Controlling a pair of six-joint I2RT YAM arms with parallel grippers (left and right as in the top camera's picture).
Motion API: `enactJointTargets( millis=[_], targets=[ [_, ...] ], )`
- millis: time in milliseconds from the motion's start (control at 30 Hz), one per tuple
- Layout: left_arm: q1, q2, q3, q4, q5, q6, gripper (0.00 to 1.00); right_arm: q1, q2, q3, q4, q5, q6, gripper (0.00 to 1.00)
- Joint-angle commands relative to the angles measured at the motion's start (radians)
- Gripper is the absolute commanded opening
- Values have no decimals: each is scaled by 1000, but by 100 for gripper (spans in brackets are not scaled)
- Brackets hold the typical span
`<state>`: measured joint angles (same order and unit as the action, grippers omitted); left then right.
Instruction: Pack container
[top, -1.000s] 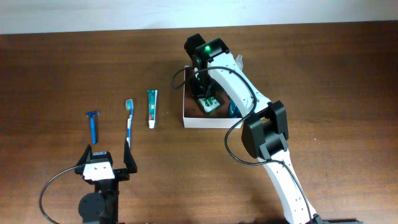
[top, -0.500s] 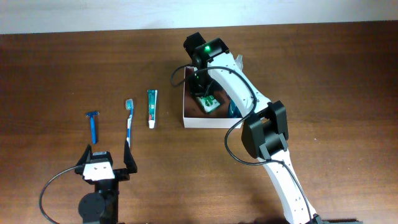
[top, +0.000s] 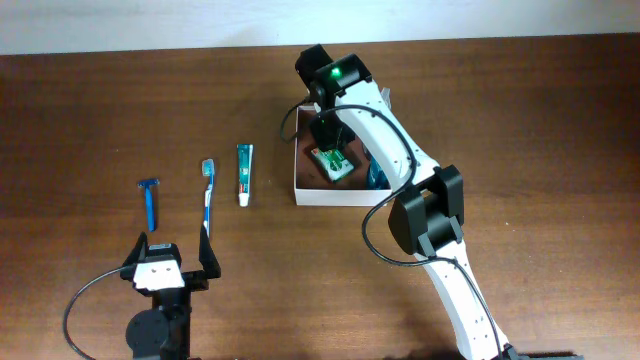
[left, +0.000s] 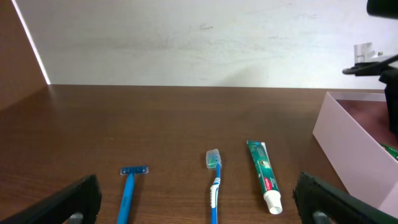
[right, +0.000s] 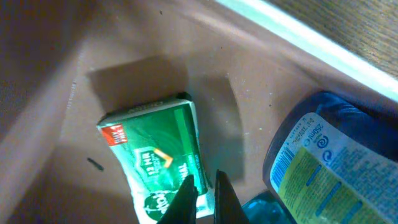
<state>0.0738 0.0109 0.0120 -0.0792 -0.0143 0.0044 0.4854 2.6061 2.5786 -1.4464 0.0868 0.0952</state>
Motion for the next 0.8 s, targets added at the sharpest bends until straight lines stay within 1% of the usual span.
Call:
enactJointTargets(
  millis=[0,400,767],
  targets=[
    [-4,-6,-3,-4,11,12,99,5,3,-29,4,27,-21,4],
    [-4,-6,-3,-4,11,12,99,5,3,-85,24,26,-21,4],
    [-4,-6,-3,-4,11,12,99,5,3,-133,26,-16,-20,4]
  ],
)
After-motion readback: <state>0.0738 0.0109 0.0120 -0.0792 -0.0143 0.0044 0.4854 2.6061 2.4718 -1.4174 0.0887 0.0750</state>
